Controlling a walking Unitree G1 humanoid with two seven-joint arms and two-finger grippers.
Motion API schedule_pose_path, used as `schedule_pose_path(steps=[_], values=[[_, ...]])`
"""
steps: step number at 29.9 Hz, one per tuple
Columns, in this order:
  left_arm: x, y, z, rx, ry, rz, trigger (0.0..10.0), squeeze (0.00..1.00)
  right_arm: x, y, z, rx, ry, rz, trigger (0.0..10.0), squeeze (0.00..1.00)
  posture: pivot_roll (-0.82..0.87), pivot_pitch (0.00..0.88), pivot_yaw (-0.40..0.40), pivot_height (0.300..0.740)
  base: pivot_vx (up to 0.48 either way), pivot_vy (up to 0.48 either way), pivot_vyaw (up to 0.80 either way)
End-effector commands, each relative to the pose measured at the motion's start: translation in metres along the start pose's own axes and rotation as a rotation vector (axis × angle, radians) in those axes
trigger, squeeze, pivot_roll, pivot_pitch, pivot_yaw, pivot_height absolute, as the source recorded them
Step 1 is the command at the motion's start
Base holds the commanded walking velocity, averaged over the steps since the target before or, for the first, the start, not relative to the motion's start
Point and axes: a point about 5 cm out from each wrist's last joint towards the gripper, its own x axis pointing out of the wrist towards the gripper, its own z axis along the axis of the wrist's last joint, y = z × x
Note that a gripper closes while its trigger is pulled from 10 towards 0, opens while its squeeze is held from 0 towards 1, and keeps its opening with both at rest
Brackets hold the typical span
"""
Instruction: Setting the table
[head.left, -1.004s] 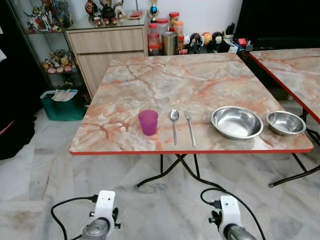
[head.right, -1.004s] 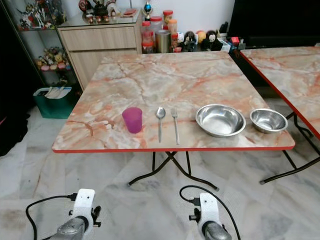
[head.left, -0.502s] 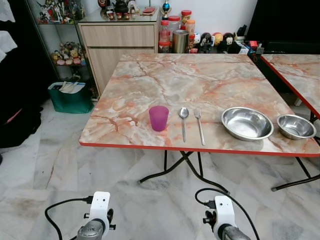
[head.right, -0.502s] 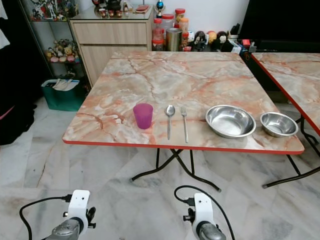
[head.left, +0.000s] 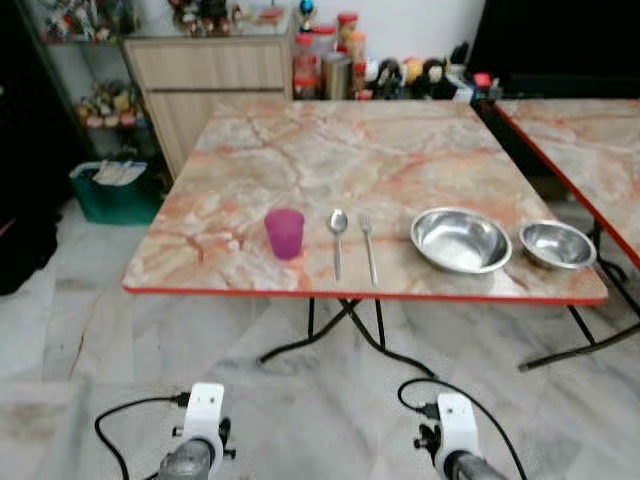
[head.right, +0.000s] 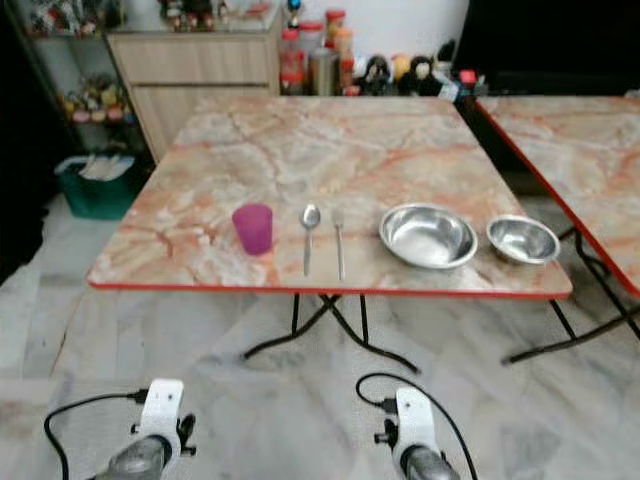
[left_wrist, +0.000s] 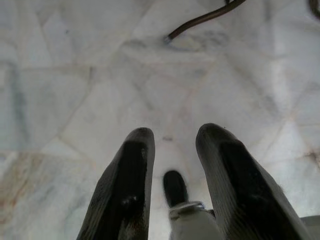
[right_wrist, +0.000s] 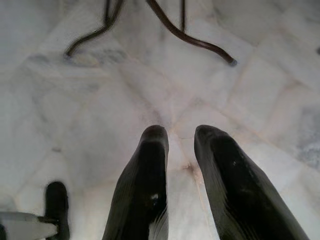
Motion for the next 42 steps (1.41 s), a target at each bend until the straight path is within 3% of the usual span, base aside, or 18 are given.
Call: schedule_pose_path(steps=[1,31,37,42], values=[[0.0,-0.002,0.001,-0.017,-0.003,0.0,10.0,0.0,-0.001,-0.003,-0.001,0.008,0.001,-0.007,10.0,0.0,0.01,0.0,-0.014,0.74,0.0,-0.368,0.0],[0.001,-0.007,0.003,-0.004,-0.019,-0.018,10.0,0.0,0.0,-0.003,0.002,-0.014,-0.005,0.005,10.0,0.0,0.02,0.0,-0.021,0.74,0.0,-0.37,0.0],[0.004,-0.006,0.028,0.001,-0.126,-0.015,10.0,0.0,0.001,0.0,0.009,-0.003,-0.033,0.009,10.0,0.0,0.01,0.0,-0.018,0.74,0.0,-0.061,0.0],[0.005,-0.004,0.071,-0.057,-0.331,-0.009,10.0,0.0,0.002,0.001,0.015,-0.003,-0.056,0.013,10.0,0.0,0.02,0.0,-0.02,0.74,0.0,0.0,0.0]])
